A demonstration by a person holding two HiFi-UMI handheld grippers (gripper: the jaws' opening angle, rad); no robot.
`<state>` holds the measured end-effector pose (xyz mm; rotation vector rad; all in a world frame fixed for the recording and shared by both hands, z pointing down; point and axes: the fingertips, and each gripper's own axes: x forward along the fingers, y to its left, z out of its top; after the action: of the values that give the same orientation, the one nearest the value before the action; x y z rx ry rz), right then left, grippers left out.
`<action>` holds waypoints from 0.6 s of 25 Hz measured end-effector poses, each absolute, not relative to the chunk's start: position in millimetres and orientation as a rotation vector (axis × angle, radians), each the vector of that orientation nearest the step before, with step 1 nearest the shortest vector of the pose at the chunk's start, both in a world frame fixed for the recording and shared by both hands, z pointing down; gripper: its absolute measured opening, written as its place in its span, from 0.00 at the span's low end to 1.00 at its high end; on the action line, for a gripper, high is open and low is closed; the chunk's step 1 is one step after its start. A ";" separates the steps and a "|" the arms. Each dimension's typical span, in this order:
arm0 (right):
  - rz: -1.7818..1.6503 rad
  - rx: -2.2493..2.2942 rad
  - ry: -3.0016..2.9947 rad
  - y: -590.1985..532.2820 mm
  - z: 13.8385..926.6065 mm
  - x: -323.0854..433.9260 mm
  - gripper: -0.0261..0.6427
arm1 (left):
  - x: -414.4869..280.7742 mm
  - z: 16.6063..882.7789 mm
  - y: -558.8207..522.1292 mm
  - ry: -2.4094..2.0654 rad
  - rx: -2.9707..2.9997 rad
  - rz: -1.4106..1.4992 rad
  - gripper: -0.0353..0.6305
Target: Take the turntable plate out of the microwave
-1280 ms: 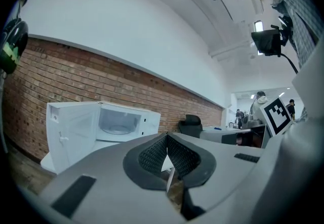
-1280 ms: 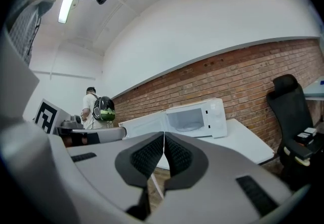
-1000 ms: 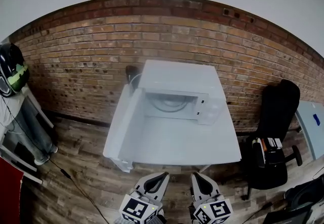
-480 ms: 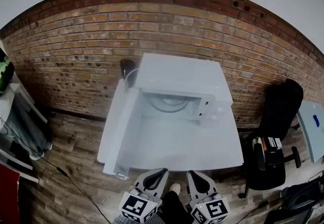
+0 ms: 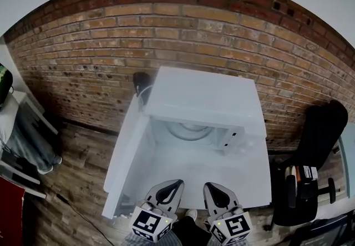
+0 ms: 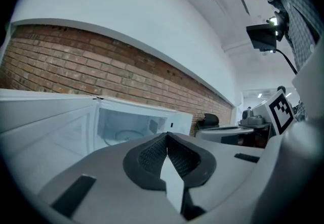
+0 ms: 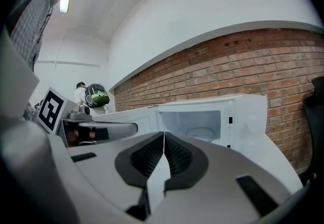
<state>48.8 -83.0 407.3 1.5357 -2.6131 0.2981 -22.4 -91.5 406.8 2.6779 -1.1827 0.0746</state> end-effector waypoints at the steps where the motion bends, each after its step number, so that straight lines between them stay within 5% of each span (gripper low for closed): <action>1: 0.304 1.518 -2.619 -94.2 408.2 51.7 0.07 | -20.5 406.4 -102.4 -1.201 2.669 0.071 0.07; 15: 0.401 1.363 -2.664 -197.1 434.7 84.5 0.07 | 11.8 422.9 -191.4 -1.297 2.536 0.105 0.07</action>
<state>84.5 -197.1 434.7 1.3629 -2.6638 0.4010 11.8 -191.4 422.9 2.5364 -1.2967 0.1048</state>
